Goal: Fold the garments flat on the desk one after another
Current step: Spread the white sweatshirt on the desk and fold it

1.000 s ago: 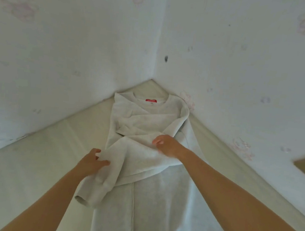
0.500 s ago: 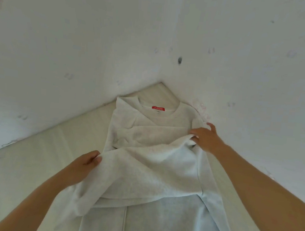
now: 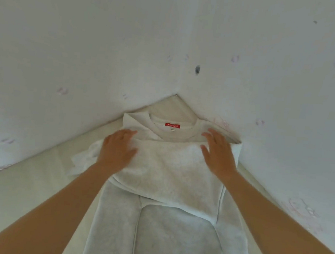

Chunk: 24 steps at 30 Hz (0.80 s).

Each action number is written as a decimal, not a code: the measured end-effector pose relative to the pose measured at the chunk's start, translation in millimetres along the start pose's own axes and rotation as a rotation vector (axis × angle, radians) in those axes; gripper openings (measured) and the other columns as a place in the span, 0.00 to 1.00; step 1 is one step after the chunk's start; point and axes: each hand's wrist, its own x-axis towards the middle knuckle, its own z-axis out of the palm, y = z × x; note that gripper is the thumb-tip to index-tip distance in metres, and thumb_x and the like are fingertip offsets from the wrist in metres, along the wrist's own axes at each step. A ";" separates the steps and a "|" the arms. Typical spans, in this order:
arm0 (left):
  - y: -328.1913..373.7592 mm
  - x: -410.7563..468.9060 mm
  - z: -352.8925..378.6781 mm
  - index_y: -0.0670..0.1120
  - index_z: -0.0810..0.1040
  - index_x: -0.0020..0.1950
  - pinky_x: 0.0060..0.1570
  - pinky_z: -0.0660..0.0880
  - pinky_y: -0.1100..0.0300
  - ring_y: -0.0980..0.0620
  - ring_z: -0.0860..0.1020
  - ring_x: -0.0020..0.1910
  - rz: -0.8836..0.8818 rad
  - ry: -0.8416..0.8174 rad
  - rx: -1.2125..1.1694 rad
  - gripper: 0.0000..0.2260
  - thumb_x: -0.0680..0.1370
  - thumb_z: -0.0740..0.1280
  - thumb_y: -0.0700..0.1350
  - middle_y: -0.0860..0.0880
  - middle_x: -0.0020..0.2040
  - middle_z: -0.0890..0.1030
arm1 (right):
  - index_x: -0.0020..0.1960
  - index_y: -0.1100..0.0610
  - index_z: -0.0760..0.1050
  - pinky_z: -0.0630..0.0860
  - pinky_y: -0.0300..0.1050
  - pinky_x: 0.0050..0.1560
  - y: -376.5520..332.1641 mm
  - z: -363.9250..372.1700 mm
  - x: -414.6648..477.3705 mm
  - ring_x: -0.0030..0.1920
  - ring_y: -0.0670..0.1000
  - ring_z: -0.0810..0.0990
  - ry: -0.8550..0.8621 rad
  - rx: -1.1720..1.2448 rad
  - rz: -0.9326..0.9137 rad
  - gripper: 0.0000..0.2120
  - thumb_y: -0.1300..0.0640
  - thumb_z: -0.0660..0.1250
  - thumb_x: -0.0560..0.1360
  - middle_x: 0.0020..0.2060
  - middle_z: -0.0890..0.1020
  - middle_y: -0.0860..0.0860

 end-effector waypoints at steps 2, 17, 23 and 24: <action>14.9 -2.3 15.7 0.58 0.55 0.77 0.74 0.51 0.52 0.52 0.56 0.76 0.137 -0.069 0.049 0.29 0.78 0.61 0.57 0.54 0.77 0.58 | 0.74 0.52 0.61 0.56 0.53 0.73 -12.0 19.5 -18.6 0.76 0.53 0.57 -0.086 0.043 -0.034 0.24 0.46 0.55 0.81 0.76 0.60 0.52; -73.7 -47.5 40.1 0.57 0.56 0.77 0.73 0.49 0.46 0.46 0.52 0.77 -0.277 0.048 0.114 0.26 0.80 0.55 0.59 0.50 0.79 0.54 | 0.76 0.39 0.33 0.37 0.54 0.76 7.8 52.5 -49.1 0.77 0.52 0.35 -0.431 -0.105 0.164 0.27 0.40 0.41 0.81 0.76 0.34 0.46; -50.4 -83.5 32.5 0.46 0.57 0.75 0.68 0.60 0.43 0.37 0.62 0.69 -1.058 0.490 -0.638 0.42 0.68 0.76 0.53 0.40 0.72 0.61 | 0.78 0.44 0.41 0.41 0.51 0.76 -47.9 51.0 -62.8 0.77 0.50 0.38 -0.293 0.062 0.108 0.30 0.39 0.44 0.78 0.78 0.40 0.46; -47.9 -87.9 33.2 0.43 0.58 0.74 0.67 0.64 0.44 0.38 0.66 0.67 -1.117 0.490 -0.797 0.43 0.67 0.78 0.52 0.40 0.70 0.66 | 0.78 0.43 0.40 0.40 0.50 0.75 -59.8 51.9 -67.5 0.77 0.48 0.38 -0.320 0.101 0.061 0.33 0.34 0.42 0.76 0.77 0.40 0.45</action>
